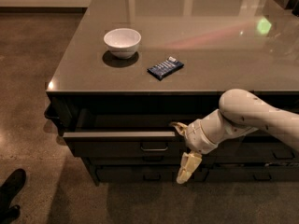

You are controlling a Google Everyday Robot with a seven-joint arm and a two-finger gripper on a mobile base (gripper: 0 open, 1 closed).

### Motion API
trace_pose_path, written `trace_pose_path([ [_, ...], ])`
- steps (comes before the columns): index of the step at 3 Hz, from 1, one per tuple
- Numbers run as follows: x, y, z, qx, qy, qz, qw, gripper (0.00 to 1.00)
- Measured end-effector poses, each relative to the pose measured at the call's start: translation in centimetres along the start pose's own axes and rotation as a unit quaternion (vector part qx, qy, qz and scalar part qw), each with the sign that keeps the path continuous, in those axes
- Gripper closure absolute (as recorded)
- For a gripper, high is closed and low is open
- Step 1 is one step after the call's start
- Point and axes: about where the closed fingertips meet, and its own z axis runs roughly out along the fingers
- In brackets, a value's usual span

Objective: Open top drawer

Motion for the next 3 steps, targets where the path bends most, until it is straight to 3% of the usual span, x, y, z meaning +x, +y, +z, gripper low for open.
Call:
trace_pose_path([
  [1,-0.2,0.0,-0.2,0.000,0.000,0.000,1.0000,0.00],
  [2,-0.5,2.7,-1.7,-0.008,0.010,0.027,0.9995,0.00],
  [3,-1.8,8.8,-5.6,-0.011,0.037,0.073,0.9966,0.00],
])
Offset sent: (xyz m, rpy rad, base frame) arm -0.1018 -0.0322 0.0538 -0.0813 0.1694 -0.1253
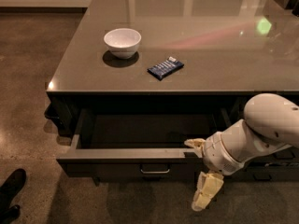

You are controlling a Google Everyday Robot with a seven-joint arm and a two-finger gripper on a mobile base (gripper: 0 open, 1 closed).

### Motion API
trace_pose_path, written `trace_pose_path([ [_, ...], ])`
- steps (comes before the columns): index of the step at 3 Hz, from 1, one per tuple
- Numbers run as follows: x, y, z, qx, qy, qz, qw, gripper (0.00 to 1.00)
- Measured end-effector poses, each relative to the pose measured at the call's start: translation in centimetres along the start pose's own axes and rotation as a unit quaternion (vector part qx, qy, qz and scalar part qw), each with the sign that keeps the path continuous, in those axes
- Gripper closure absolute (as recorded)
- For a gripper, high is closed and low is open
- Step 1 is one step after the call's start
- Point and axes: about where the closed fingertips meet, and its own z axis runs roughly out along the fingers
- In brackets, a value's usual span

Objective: Open top drawer

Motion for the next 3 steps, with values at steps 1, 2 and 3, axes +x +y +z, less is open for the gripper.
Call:
trace_pose_path([
  [1,0.0,0.0,-0.1,0.001,0.001,-0.001,1.0000,0.00],
  [2,-0.1,-0.6,0.4,-0.006,0.001,-0.006,1.0000,0.00],
  [3,0.2,-1.4,3.0,-0.040,-0.014,-0.007,0.9991,0.00],
])
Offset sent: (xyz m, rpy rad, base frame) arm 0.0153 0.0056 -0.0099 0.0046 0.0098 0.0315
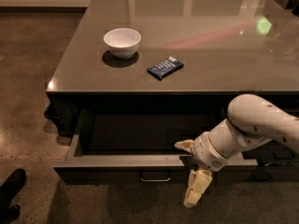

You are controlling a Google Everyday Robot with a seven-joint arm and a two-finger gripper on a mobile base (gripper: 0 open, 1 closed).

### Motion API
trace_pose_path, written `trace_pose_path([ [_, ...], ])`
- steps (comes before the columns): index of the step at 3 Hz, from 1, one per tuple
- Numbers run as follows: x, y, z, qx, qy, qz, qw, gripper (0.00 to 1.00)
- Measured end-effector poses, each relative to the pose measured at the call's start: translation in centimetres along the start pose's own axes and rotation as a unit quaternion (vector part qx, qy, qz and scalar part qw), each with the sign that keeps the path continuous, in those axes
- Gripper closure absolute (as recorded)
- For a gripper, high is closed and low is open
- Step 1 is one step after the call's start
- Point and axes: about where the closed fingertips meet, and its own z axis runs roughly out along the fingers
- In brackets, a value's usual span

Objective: Open top drawer

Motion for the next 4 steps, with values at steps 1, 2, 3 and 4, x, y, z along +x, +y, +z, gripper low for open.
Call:
trace_pose_path([
  [1,0.8,0.7,1.9,-0.030,-0.023,0.012,0.9992,0.00],
  [2,0.6,0.9,1.8,-0.034,-0.026,0.014,0.9990,0.00],
  [3,0.4,2.9,1.4,-0.037,-0.027,0.025,0.9986,0.00],
  [4,0.3,4.3,1.1,-0.041,-0.025,0.030,0.9984,0.00],
])
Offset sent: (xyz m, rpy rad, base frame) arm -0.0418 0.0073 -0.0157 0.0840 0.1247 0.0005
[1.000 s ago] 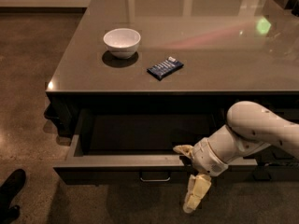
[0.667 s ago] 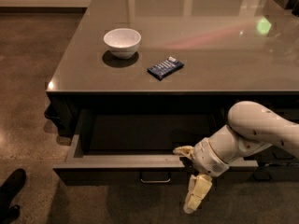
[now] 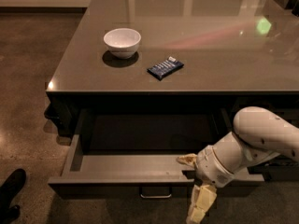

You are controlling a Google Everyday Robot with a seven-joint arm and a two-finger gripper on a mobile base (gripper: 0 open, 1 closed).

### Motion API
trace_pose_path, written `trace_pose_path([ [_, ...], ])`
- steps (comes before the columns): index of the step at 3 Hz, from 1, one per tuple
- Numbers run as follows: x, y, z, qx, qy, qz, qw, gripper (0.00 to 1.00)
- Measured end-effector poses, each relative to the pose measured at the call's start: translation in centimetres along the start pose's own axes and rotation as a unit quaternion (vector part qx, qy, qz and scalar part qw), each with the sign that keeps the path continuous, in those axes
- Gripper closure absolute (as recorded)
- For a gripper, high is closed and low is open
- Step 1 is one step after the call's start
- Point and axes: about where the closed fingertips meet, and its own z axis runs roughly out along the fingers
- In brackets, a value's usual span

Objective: Open top drawer

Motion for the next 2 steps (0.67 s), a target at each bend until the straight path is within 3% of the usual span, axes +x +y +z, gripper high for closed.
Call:
trace_pose_path([
  [1,0.31,1.83,-0.44,0.003,0.000,0.010,0.9999,0.00],
  [2,0.31,1.84,-0.44,0.003,0.000,0.010,0.9999,0.00],
])
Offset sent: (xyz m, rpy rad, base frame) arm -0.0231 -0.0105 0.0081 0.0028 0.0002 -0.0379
